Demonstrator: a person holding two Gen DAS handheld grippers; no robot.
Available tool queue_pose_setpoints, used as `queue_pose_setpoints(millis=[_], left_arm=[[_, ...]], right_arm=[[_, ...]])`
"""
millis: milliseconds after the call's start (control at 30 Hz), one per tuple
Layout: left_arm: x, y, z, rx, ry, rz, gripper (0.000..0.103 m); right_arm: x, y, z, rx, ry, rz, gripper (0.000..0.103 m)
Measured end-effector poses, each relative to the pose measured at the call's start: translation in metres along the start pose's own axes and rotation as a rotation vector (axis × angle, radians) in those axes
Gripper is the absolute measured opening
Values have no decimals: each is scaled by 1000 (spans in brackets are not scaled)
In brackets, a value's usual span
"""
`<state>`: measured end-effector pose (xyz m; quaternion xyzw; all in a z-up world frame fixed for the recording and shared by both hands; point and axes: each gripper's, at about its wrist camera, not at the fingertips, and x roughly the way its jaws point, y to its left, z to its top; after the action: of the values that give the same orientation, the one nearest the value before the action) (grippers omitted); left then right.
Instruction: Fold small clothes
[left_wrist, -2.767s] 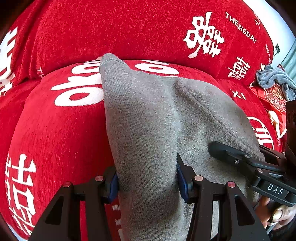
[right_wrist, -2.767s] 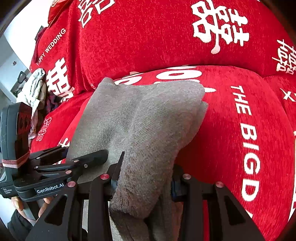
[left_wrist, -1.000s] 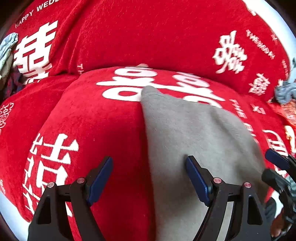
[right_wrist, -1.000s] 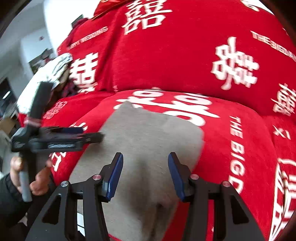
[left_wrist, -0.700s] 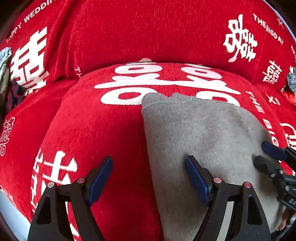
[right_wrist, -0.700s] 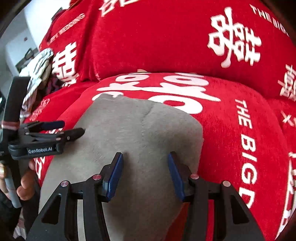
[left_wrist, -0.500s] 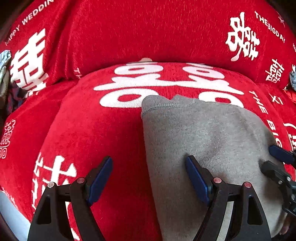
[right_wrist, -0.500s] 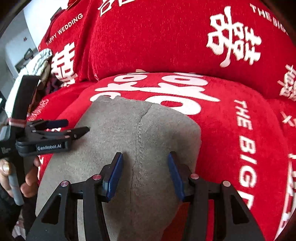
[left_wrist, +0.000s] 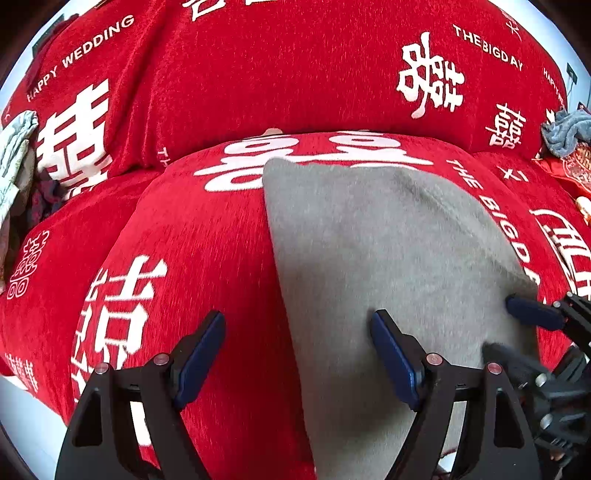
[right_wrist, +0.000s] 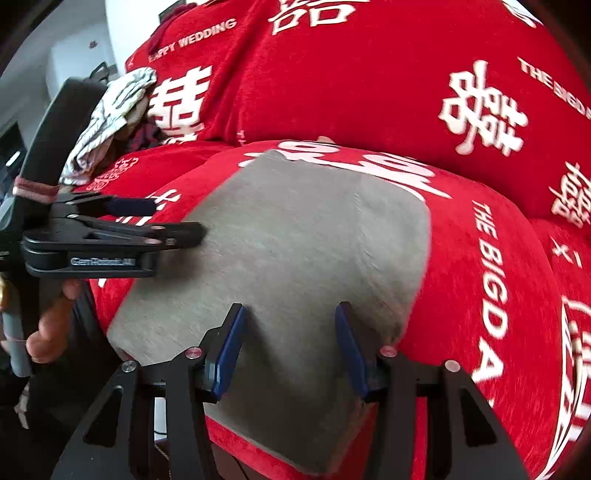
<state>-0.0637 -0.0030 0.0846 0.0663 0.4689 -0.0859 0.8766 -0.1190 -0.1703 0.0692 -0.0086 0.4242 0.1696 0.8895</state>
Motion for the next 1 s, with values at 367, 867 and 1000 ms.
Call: queue_pose_setpoints(millis=[367,867,1000], left_arm=[[-27,-16,-37,38,-42,1,82],[-41,-32,-58,80,-170,101,82],[-45,-28,-57,51,-180,78,82]], right_arm=[[-31,21,-29,25,-30,-4,54],[-39,35,-41,14,-33,-177,70],[-44,35,-37,25,-44,-206,71]])
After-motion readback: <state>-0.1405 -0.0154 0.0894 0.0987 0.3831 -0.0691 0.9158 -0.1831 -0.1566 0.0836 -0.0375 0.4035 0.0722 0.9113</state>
